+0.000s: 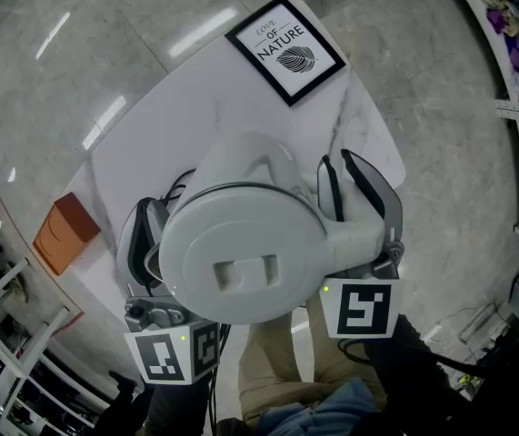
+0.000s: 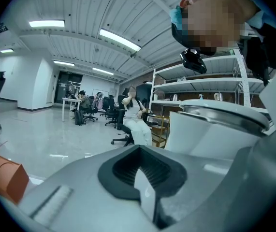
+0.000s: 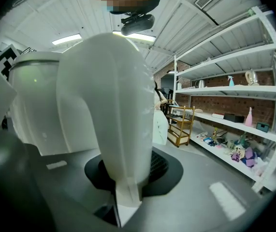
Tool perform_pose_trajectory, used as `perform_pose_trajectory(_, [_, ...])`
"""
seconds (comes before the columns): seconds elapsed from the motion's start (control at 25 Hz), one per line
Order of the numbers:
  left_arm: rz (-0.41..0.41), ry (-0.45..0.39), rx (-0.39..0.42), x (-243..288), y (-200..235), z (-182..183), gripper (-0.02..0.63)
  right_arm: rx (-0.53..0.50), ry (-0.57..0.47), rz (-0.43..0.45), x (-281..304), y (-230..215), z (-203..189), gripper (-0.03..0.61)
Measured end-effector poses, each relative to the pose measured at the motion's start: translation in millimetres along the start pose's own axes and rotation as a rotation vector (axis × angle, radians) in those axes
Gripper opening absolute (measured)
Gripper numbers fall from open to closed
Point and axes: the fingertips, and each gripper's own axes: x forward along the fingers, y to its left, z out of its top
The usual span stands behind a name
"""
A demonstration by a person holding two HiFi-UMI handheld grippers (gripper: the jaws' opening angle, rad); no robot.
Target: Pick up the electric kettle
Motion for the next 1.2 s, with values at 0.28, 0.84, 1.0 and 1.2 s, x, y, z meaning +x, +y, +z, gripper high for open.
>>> perform_pose_trajectory(0.28, [0.007, -0.006, -0.005, -2, 1, 2, 0.002, -0.006, -0.009, 0.005, 0, 2, 3, 0.097])
perform_pose_trajectory(0.84, [0.017, -0.030, -0.014, -15, 5, 12, 0.002, -0.014, -0.030, 0.010, -9, 9, 15, 0.095])
perform_pose_trajectory(1.0, [0.022, -0.042, -0.013, -22, 5, 24, 0.000, -0.015, -0.046, 0.011, -14, 11, 27, 0.095])
perform_pose_trajectory(1.2, [0.028, -0.071, -0.005, -30, 7, 40, 0.000, -0.022, -0.070, 0.015, -20, 14, 43, 0.095])
